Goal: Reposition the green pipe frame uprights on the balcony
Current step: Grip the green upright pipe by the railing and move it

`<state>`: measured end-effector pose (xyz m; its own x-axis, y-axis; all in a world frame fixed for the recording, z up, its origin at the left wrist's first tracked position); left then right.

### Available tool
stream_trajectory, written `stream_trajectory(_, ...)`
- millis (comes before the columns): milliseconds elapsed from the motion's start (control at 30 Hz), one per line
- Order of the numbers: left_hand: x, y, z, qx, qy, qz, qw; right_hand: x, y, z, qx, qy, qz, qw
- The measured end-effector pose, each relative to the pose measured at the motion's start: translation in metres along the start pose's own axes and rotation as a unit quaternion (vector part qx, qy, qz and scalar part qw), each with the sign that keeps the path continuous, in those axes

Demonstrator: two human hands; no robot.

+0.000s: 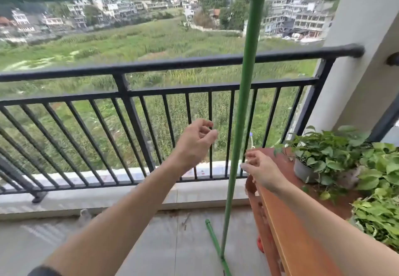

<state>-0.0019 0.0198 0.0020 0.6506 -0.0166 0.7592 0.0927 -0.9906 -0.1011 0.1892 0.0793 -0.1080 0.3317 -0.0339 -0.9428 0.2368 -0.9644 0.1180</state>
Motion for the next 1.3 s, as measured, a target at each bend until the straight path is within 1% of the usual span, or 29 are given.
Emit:
stream_trajectory(133,0.039,-0.046,0.008,-0.006,0.005,0.018,1.000,-0.021,-0.018,0.009,-0.013,0.005,-0.003,1.000)
stream_trajectory(233,0.060,-0.072,0.017,-0.025,0.049,0.026,0.998,-0.022,-0.029,0.017,-0.029,0.023,0.013,0.999)
stream_trajectory(300,0.068,-0.082,0.025,-0.033,0.083,0.030,0.996,-0.020,-0.033,0.022,-0.026,0.039,0.014,0.999)
stream_trajectory(400,0.069,-0.086,0.037,-0.009,0.115,0.029,0.993,-0.018,-0.034,0.025,-0.010,0.072,-0.012,0.997)
stream_trajectory(567,0.062,-0.066,0.043,0.028,0.172,0.061,0.983,-0.016,-0.028,0.027,-0.028,0.102,-0.058,0.993)
stream_trajectory(667,0.056,-0.052,0.035,0.051,0.168,0.093,0.980,-0.017,-0.021,0.037,-0.058,0.108,-0.080,0.989)
stream_trajectory(733,0.051,-0.041,0.024,0.052,0.159,0.110,0.980,-0.021,-0.015,0.047,-0.083,0.096,-0.094,0.988)
stream_trajectory(833,0.040,-0.024,0.002,0.030,0.153,0.115,0.981,-0.027,-0.009,0.070,-0.113,0.073,-0.110,0.985)
stream_trajectory(967,0.022,-0.003,-0.028,0.042,0.147,0.114,0.982,-0.037,0.001,0.103,-0.154,0.059,-0.118,0.979)
stream_trajectory(1033,0.011,0.010,-0.043,0.057,0.149,0.113,0.981,-0.043,0.008,0.119,-0.182,0.058,-0.129,0.973)
stream_trajectory(1133,-0.016,0.037,-0.067,0.095,0.126,0.102,0.982,-0.052,0.024,0.153,-0.246,0.066,-0.166,0.953)
stream_trajectory(1300,-0.053,0.096,-0.123,0.158,0.114,0.065,0.979,-0.063,0.050,0.233,-0.319,0.080,-0.195,0.924)
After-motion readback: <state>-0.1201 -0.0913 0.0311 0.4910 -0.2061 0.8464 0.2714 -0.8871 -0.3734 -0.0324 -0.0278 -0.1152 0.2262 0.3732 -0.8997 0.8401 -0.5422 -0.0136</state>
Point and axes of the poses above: each hand's wrist, its own y-axis away from the middle knuckle, its own z-axis out of the palm, x = y × z, the point moved 2 cm from there along -y, towards the middle knuckle, and after that the axes turned 13 degrees about -y, right-handed, at the moved point
